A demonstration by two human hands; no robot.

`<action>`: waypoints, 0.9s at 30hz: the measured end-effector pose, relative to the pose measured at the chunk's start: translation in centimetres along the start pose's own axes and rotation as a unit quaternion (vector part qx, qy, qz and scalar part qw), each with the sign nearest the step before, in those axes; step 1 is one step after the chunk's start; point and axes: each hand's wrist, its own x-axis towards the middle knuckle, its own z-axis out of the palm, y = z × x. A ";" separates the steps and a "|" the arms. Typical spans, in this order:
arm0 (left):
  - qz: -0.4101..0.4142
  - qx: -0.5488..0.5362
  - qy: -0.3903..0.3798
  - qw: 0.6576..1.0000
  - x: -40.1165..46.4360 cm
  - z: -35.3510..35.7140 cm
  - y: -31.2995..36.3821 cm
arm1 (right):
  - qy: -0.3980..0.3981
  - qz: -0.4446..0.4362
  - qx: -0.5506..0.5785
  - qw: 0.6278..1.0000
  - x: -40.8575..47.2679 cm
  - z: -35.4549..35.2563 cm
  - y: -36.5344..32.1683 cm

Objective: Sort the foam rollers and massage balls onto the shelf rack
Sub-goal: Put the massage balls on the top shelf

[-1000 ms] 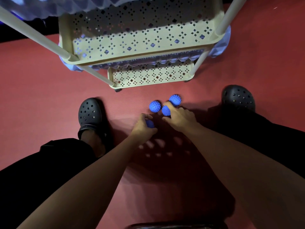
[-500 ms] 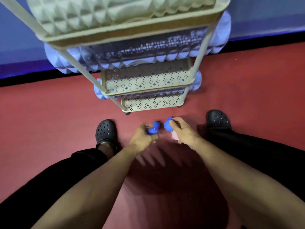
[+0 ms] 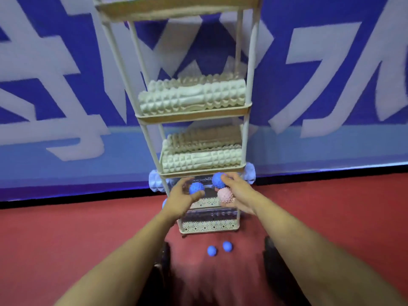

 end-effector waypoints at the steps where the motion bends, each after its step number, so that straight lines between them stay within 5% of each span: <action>1: 0.019 0.002 0.012 1.000 -0.3 -0.7 2.0 | -0.001 -0.014 -0.005 1.000 -0.9 0.6 -2.1; 20: 0.232 0.004 0.125 0.965 -6.3 -12.6 27.9 | 0.021 -0.312 -0.197 0.929 -14.7 8.4 -28.9; 27: 0.279 0.059 0.160 0.945 -4.7 -16.4 34.2 | 0.042 -0.344 -0.300 0.888 -16.1 8.7 -36.8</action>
